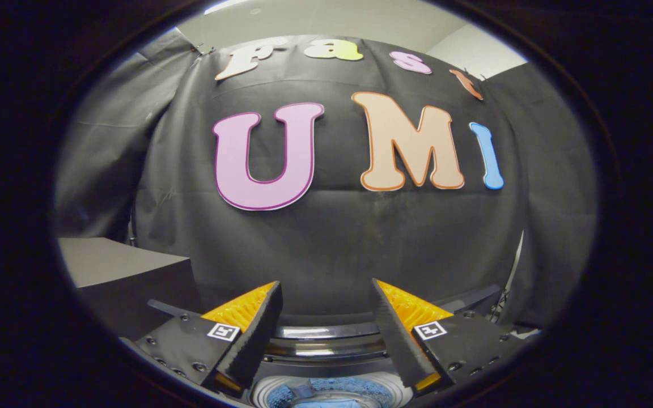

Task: Put the clothes into the washing machine and then close the washing machine lid.

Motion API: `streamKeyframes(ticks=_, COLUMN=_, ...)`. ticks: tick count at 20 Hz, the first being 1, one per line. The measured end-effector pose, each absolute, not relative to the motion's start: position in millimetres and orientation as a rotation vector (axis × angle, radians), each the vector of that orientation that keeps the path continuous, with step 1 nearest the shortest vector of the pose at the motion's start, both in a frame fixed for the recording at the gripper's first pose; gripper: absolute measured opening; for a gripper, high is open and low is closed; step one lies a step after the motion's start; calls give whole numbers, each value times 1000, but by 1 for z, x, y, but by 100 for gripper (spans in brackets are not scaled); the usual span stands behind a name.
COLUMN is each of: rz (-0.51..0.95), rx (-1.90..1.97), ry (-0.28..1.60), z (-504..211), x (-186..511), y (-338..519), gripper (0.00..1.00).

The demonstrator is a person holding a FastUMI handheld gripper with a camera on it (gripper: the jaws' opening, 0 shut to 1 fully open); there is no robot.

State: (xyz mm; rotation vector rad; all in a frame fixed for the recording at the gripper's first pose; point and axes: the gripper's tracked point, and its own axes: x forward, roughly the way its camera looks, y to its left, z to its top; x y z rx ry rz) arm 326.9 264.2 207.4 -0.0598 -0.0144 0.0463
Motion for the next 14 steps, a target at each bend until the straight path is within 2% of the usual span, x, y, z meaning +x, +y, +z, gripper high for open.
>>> streamKeyframes(ticks=14, rz=71, rx=-21, ry=-22, z=200, x=310, y=260, gripper=96)
